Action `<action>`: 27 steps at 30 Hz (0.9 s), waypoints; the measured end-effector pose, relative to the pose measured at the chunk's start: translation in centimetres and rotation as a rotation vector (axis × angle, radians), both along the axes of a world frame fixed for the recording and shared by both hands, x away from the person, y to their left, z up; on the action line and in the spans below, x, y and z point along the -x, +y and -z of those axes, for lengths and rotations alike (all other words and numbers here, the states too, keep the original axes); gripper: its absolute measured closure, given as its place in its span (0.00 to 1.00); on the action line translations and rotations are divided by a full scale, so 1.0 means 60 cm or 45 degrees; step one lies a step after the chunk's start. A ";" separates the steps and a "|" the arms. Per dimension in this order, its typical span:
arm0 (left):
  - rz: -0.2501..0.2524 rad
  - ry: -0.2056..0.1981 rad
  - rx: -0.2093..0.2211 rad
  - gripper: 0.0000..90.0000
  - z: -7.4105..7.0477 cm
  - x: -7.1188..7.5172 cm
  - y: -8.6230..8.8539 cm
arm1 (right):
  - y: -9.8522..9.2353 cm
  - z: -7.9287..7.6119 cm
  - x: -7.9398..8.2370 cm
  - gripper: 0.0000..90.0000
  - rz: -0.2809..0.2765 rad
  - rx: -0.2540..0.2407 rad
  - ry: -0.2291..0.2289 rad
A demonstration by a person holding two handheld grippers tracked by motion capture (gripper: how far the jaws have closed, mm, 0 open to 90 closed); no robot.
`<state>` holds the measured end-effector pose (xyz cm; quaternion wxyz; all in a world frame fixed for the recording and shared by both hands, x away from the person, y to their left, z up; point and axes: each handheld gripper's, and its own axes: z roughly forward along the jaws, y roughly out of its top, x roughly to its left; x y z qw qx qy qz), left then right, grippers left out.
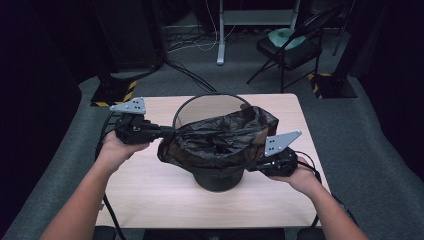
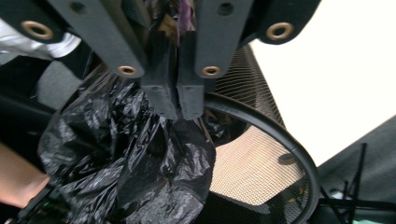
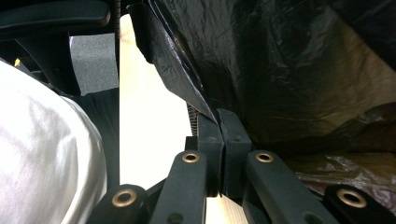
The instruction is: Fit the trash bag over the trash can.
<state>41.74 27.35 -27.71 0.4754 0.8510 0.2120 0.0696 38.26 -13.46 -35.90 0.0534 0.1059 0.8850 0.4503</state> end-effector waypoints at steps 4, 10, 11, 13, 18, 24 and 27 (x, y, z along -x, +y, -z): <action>-0.060 -0.046 -0.031 0.99 -0.003 -0.001 -0.002 | 0.000 0.001 0.000 0.98 0.002 -0.002 -0.002; -0.183 -0.084 -0.041 1.00 -0.001 -0.018 0.001 | -0.004 0.005 0.001 0.98 0.003 0.002 0.006; -0.212 -0.084 -0.036 1.00 0.000 -0.022 0.004 | -0.005 0.005 0.001 0.98 -0.001 0.003 0.002; -0.267 -0.078 -0.019 1.00 0.002 -0.031 0.010 | -0.008 0.007 0.002 0.99 0.001 0.010 0.006; -0.394 -0.059 -0.023 1.00 0.014 -0.053 0.027 | -0.016 0.008 0.004 0.99 0.004 0.015 0.008; -0.421 -0.025 -0.010 1.00 0.029 -0.067 0.036 | -0.022 0.003 0.006 0.97 0.006 0.012 0.021; -0.399 -0.042 0.001 0.99 0.028 -0.065 0.032 | -0.022 -0.002 0.009 0.89 0.003 0.006 0.028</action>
